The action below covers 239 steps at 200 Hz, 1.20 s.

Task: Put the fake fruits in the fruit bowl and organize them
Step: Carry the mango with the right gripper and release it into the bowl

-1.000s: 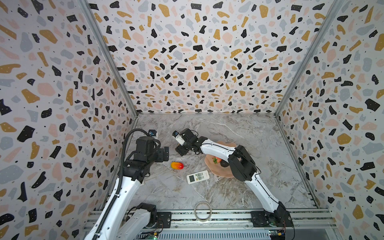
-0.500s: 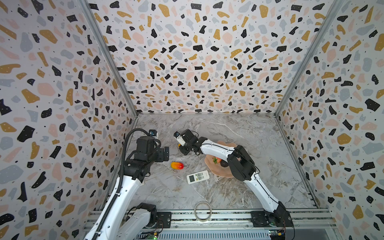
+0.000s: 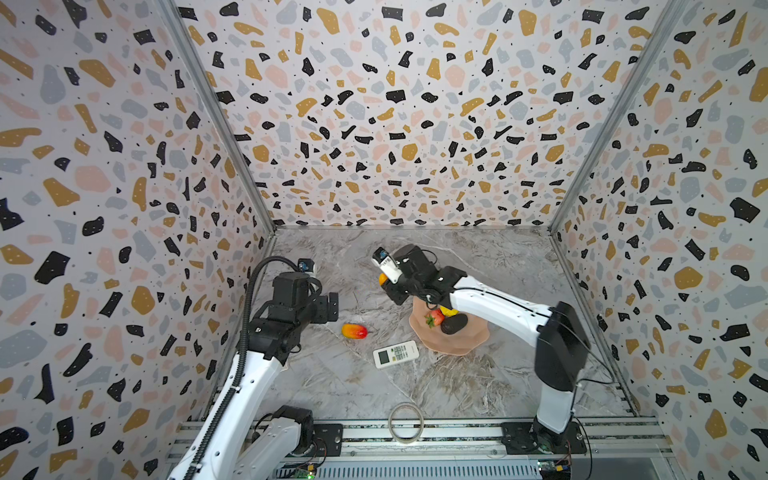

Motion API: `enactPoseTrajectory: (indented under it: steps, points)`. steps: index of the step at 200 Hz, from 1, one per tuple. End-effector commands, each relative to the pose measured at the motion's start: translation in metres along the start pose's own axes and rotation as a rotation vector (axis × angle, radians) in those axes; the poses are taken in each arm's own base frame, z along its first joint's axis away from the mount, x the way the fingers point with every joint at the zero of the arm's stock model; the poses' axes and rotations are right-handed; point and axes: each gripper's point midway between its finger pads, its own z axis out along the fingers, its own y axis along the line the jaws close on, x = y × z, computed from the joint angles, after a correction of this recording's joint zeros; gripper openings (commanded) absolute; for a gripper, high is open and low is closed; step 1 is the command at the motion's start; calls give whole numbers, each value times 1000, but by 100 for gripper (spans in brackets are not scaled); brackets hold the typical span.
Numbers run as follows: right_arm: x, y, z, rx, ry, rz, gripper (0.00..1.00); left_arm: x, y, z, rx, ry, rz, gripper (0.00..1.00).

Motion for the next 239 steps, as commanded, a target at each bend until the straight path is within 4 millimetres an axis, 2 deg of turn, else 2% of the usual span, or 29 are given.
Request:
enactPoseTrajectory:
  steps: [1,14,31,55,78,113,135,174,205,239]
  points:
    - [56,-49,-36,156,106,126,6,-23,-7,-12,37,-82,3,100]
    - [85,-71,-57,212,135,198,5,-23,-7,-13,37,-80,7,99]
    - [112,-94,-86,281,158,284,3,-21,-6,-12,35,-81,13,100]
    - [145,-113,-109,337,209,356,2,-19,-7,-10,40,-78,14,99]
    - [173,-119,-108,342,264,373,2,-18,-10,-7,54,-80,15,100]
    - [202,-118,-87,326,342,365,2,-16,-11,-2,57,-69,19,100]
    - [210,-118,-73,305,345,367,2,-15,-11,0,57,-72,11,100]
    - [209,-122,-52,290,348,352,5,-16,-11,1,59,-68,7,100]
    - [210,-123,-45,287,363,346,25,-17,-10,-3,54,-80,6,100]
    - [201,-128,-53,309,348,338,43,-14,-10,1,51,-62,11,99]
